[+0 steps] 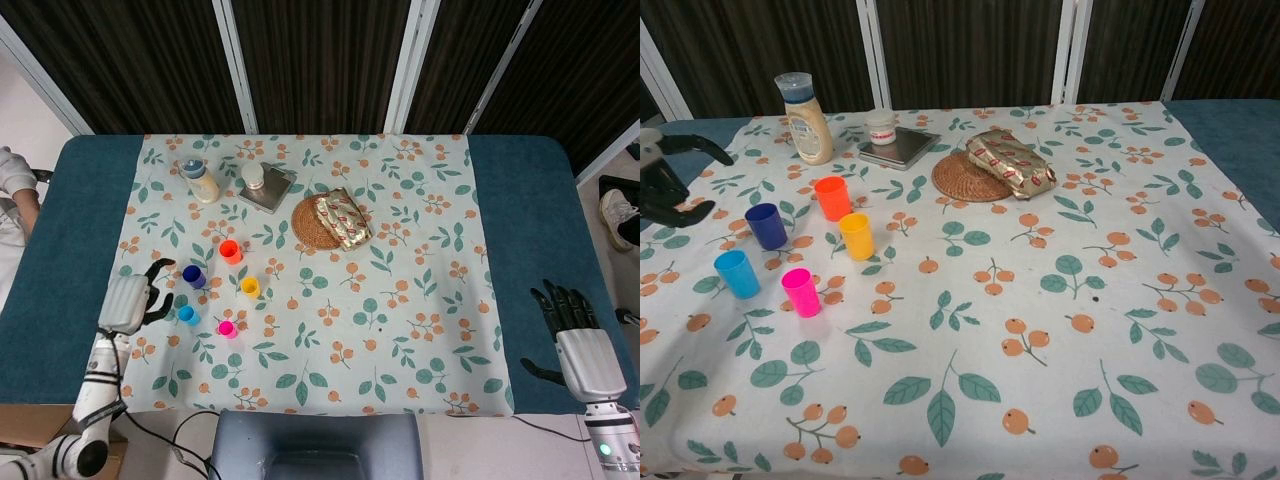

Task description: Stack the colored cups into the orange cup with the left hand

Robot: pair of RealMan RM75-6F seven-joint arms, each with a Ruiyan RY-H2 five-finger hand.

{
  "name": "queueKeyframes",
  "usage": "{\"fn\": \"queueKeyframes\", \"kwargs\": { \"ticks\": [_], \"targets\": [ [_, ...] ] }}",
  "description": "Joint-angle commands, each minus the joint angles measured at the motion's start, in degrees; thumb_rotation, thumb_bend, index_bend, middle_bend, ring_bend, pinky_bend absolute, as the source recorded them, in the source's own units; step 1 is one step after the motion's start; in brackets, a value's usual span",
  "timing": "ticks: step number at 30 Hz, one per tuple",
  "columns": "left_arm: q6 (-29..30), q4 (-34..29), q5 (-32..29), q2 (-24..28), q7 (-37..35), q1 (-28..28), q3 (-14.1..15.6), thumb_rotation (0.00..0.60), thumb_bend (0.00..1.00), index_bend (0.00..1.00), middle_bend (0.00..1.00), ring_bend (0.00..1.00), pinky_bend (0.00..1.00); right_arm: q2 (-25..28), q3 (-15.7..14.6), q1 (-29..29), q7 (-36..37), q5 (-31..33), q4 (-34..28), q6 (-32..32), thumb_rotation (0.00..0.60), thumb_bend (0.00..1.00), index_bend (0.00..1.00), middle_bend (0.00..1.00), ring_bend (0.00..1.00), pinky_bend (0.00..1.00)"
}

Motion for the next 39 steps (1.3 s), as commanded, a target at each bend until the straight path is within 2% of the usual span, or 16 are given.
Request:
{"fn": "queueKeyframes", "kwargs": {
  "ticks": [1, 8, 18, 25, 29, 33, 39],
  "targets": [
    [-5.84, 6.67, -7.88, -5.69, 5.13, -5.53, -3.70, 0.600, 0.40, 0.30, 1.00, 1.00, 1.00, -0.02, 0.01, 0.05, -0.09, 0.11, 0.01, -0.13, 0.600, 0.19, 0.00, 0.00, 0.00, 0.00],
    [-7.94, 12.96, -11.12, -9.93, 6.38, -8.35, -3.32, 0.600, 0.38, 0.30, 1.00, 1.00, 1.00, 0.26, 0.21, -0.02, 0.30, 0.46, 0.01, -0.02, 0.600, 0.19, 0.00, 0.00, 0.00, 0.00],
    [-8.73, 17.69, -13.17, -12.47, 8.20, -9.71, -2.10, 0.600, 0.39, 0.32, 1.00, 1.00, 1.00, 0.93, 0.08, -0.14, 1.36, 0.23, -0.20, 0.10, 0.600, 0.19, 0.00, 0.00, 0.00, 0.00],
    [-8.55, 18.22, -11.97, -12.63, 5.41, -10.13, -2.14, 0.600, 0.38, 0.57, 1.00, 1.00, 1.00, 0.81, 0.17, -0.16, 1.28, 0.48, -0.16, 0.06, 0.600, 0.19, 0.00, 0.00, 0.00, 0.00],
    [-6.72, 17.63, -10.34, -12.45, 2.34, -10.51, -3.41, 0.600, 0.39, 0.63, 1.00, 1.00, 1.00, 0.90, 0.13, -0.17, 1.28, 0.49, -0.30, -0.01, 0.600, 0.19, 0.00, 0.00, 0.00, 0.00],
    [-2.96, 16.31, -8.22, -12.11, -1.20, -11.51, -6.30, 0.600, 0.40, 0.63, 1.00, 1.00, 1.00, 1.03, 0.15, -0.19, 1.53, 0.53, -0.36, 0.00, 0.600, 0.19, 0.00, 0.00, 0.00, 0.00],
    [-2.22, 16.67, -9.73, -14.27, 1.82, -15.42, -9.16, 0.600, 0.40, 0.63, 1.00, 1.00, 1.00, 1.24, -0.02, -0.16, 2.02, 0.27, -0.43, -0.13, 0.600, 0.19, 0.00, 0.00, 0.00, 0.00]
  ]
}}
